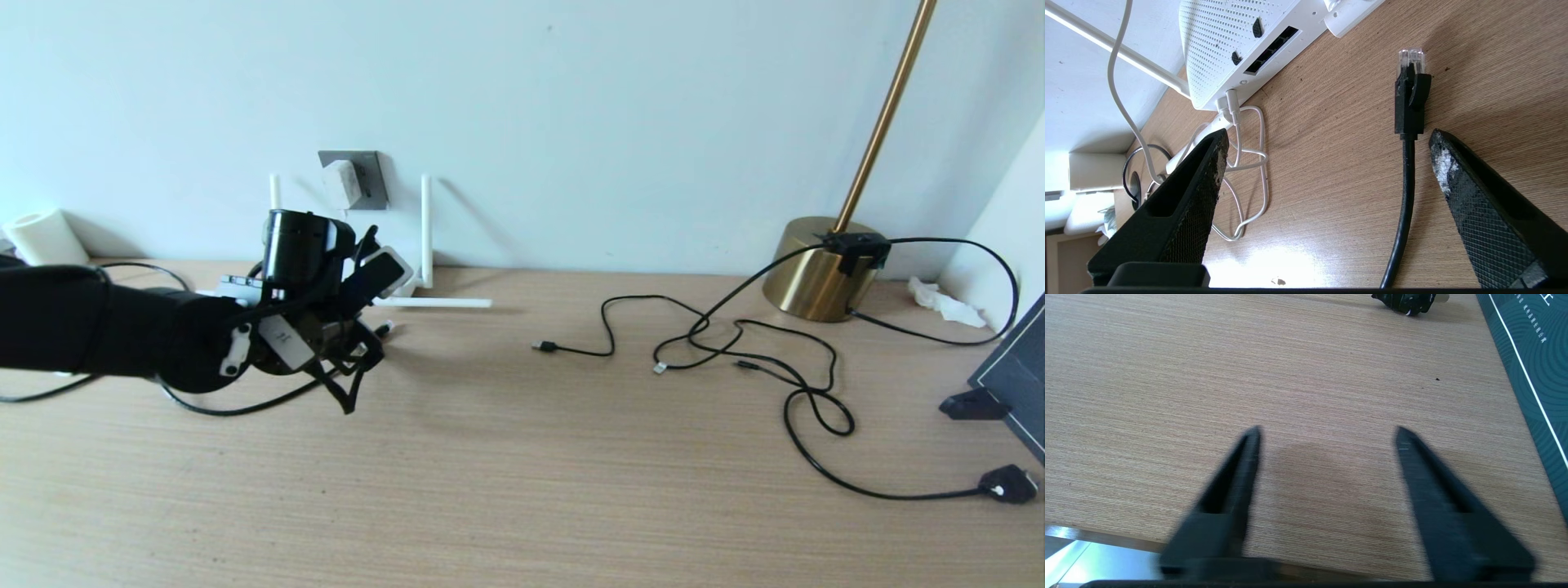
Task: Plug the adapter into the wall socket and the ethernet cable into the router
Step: Plug cable into router interface
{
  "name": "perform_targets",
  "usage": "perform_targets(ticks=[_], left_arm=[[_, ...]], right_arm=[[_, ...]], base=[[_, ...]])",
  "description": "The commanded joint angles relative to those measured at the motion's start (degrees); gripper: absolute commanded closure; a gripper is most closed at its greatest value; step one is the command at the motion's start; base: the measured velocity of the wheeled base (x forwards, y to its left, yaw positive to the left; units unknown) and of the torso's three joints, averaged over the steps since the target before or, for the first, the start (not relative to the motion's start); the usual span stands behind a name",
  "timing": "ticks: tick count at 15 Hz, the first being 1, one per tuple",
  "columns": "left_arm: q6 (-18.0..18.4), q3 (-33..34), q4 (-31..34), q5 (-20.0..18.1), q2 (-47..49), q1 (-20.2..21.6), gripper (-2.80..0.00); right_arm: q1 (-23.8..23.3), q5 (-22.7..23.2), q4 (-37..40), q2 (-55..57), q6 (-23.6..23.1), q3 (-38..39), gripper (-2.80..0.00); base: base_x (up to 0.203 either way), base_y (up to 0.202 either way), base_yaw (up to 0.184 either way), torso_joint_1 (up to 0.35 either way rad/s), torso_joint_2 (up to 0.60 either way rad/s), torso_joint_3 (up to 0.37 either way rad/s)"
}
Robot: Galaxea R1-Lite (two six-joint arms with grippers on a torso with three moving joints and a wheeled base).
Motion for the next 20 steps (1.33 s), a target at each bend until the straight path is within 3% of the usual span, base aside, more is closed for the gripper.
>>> perform_targets(ticks=[1,11,12,17,20], left_arm=[[0.37,-0.15,0.11,0.17,0.61,-0.24,-2.8],[0.43,-1.89,0.09,0.17,3.88,0.01,-2.8],[0.34,-1.89,0.09,0.17,4.21,0.1,0.0],[-0.01,-1.62,0.26,-0.53,4.21,0.46,0.0],[-0.16,-1.34,0.84,-6.51,4.77,2.87,0.0]], right_arm=[[0.02,0.0,0.06,-0.07,0.11,-0.09,0.0],[0.02,0.26,0.06,-0.07,0.28,-0.09,0.0],[0.02,0.17,0.06,-0.07,0.46,-0.09,0.0],[0.02,0.0,0.06,-0.07,1.16,-0.09,0.0],[0.02,0.0,0.06,-0.07,1.95,-0.09,0.0]], base=[[0.0,0.0,0.0,0.0,0.0,0.0],[0.0,0.0,0.0,0.0,0.0,0.0],[0.0,0.0,0.0,0.0,0.0,0.0],[0.0,0.0,0.0,0.0,0.0,0.0],[0.0,0.0,0.0,0.0,0.0,0.0]])
